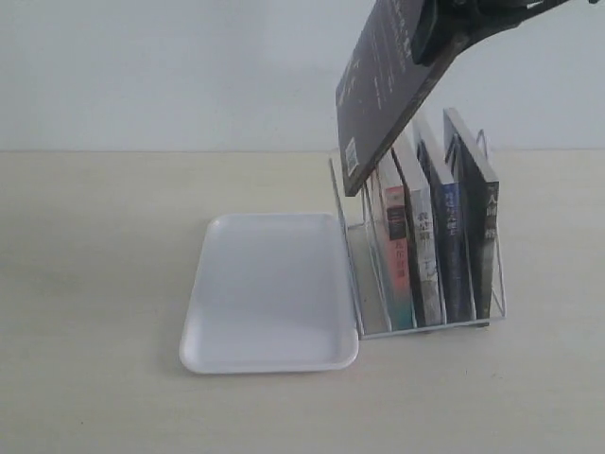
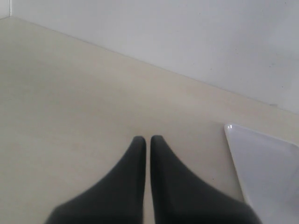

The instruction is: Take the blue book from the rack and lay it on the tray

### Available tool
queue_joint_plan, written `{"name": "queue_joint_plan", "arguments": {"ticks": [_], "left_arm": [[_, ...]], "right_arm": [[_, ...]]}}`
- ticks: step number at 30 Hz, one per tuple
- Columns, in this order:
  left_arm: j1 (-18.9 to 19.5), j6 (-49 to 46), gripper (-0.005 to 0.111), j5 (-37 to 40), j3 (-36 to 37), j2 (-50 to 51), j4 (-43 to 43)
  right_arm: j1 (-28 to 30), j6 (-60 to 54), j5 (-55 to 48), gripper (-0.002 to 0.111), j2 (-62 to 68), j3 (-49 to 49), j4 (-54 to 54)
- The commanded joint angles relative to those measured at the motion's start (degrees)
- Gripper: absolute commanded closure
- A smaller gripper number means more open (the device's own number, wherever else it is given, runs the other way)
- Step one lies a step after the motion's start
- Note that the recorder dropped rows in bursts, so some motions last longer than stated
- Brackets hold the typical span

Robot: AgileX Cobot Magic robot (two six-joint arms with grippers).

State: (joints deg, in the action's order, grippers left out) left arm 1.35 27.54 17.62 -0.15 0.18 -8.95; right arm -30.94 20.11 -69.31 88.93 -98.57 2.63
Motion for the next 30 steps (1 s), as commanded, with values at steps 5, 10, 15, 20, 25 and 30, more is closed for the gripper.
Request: {"name": "queue_joint_plan", "arguments": {"ticks": [5,10,15,20,25,30], "left_arm": [[0.1,-0.2,0.103,-0.9,0.2,-0.2,0.0],[0.1,-0.2,0.103,-0.9,0.2,-0.2,0.0],[0.1,-0.2,0.103,-0.9,0.2,-0.2,0.0],[0.1,-0.2,0.103,-0.9,0.2,-0.2,0.0],[0.1,-0.2,0.103,-0.9,0.2,-0.2,0.0],[0.1,-0.2,0.103,-0.9,0.2,-0.2,0.0]], "right_arm": [[0.0,-1.2,-0.7,0.108,-4.4,-0.3,2.5],[0.0,-1.5,-0.7,0.108,-4.2,0.0,2.4],[0.0,-1.5,-0.7,0.108,-4.2,0.0,2.4],[0.0,-1.1,-0.7,0.108,-4.2,0.0,2.4],[0.0,0.2,-0.7,0.108,-4.2,3.3,6.1],[0.0,0.3,-0.7,0.108,-4.2,7.0,6.0]]}}
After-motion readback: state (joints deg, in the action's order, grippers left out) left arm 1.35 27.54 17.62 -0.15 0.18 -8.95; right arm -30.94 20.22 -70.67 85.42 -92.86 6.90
